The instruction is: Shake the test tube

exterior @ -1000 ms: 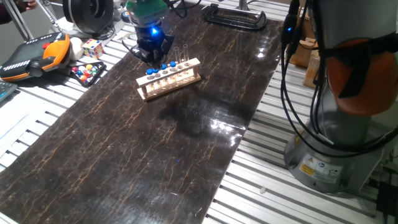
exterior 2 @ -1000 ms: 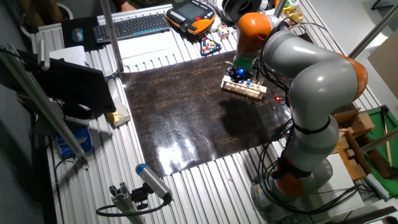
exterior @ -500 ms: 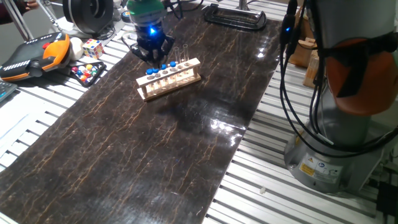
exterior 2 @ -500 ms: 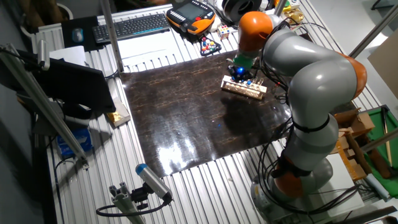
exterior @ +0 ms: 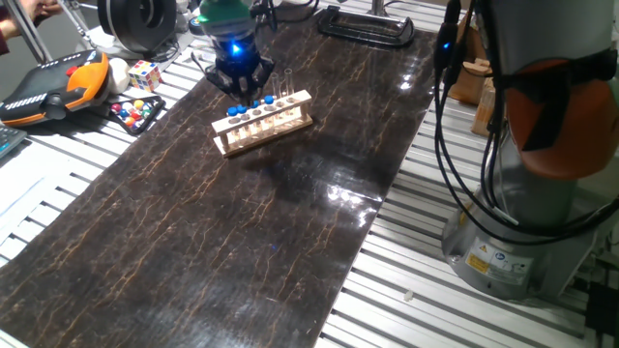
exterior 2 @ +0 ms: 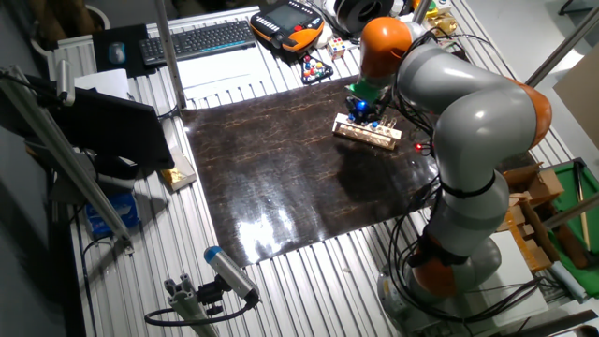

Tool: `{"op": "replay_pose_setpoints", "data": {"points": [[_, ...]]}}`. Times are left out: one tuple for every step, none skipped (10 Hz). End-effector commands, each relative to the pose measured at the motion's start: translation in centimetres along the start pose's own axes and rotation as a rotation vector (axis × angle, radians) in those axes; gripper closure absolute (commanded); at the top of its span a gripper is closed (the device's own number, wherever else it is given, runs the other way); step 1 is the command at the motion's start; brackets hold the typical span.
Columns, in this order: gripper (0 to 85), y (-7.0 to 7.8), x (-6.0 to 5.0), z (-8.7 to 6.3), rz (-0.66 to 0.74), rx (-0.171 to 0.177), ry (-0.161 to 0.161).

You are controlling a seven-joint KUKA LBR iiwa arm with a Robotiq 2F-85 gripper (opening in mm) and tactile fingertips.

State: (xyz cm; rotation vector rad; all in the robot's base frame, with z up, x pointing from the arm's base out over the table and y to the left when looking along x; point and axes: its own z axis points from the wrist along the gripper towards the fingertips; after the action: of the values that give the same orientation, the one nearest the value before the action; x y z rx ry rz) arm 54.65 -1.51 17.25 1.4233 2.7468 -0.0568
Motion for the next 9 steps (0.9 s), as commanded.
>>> {"op": "replay_pose_setpoints", "data": {"points": [[84.3, 0.1, 0.0, 0.3, 0.345, 0.011, 0.009], [84.3, 0.2, 0.0, 0.4, 0.394, 0.009, 0.013], [84.3, 0.5, 0.1, 0.3, 0.448, 0.010, 0.017], [84.3, 0.7, 0.1, 0.3, 0.485, 0.006, 0.023], [84.3, 0.9, 0.1, 0.4, 0.511, 0.004, 0.030], [84.3, 1.0, 0.1, 0.3, 0.534, 0.003, 0.033], [84.3, 1.2, 0.1, 0.2, 0.557, 0.000, 0.027], [84.3, 1.3, 0.1, 0.1, 0.565, -0.004, 0.026], [84.3, 1.3, 0.1, 0.3, 0.568, -0.006, 0.023]]}}
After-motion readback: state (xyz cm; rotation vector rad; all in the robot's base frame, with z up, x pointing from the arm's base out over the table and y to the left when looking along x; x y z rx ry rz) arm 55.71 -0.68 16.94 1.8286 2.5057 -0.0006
